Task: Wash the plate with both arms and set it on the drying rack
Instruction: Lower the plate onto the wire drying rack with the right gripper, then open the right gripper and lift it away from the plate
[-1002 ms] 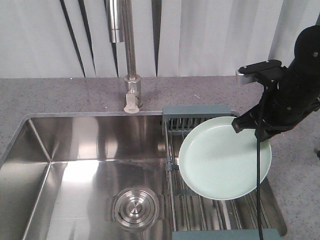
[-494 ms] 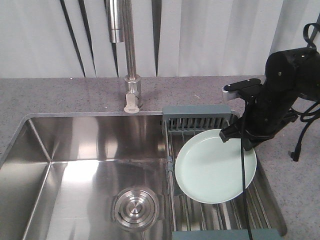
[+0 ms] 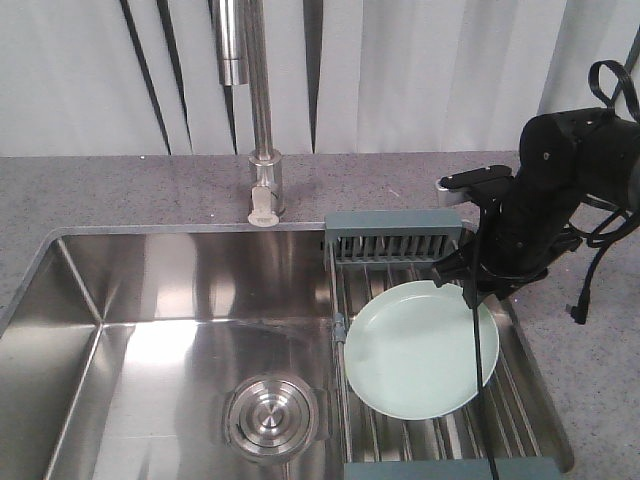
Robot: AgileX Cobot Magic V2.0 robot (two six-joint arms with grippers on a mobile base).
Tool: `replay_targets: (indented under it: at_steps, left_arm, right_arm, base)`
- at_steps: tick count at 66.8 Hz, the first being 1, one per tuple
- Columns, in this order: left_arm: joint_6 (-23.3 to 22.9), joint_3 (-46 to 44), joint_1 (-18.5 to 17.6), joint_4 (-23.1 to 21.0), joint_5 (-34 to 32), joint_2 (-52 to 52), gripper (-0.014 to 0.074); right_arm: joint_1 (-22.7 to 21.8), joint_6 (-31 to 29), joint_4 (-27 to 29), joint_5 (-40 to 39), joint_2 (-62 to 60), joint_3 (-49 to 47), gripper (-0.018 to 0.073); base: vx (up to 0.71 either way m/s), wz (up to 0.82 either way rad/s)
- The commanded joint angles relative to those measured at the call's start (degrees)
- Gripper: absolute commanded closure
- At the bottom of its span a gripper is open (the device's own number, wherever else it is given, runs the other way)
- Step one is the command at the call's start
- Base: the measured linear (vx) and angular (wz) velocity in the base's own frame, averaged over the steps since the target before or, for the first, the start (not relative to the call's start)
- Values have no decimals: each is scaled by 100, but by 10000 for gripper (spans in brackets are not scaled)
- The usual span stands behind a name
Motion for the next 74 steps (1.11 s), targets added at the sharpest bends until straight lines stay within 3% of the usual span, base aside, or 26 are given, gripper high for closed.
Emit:
replay_targets:
  at_steps: [1,8,24,43,74]
  left_arm:
    - [-48,-148,-12,-11,-411,22,11]
    - [-48,-148,-12,-11,-411,22,11]
    - [-48,-148,-12,-11,-411,22,11]
    - [-48,-148,-12,-11,-411,22,11]
    - [-48,-148,-12,-11,-411,22,11]
  right_arm:
    - [-27,-55,-14,-164,-249,-151,130]
    - [-27,-55,-20,-202,-411,-151,97]
    - [-27,-83,21,-492,-1521,-28,115]
    - [-27,-419,547,-1714,-3555,1767,122]
    - [-27,-362,628,-2005,-5945,3483,122]
  base:
    - [0,0]
    - [0,0]
    - [0,0]
    - [0,0]
    - [0,0]
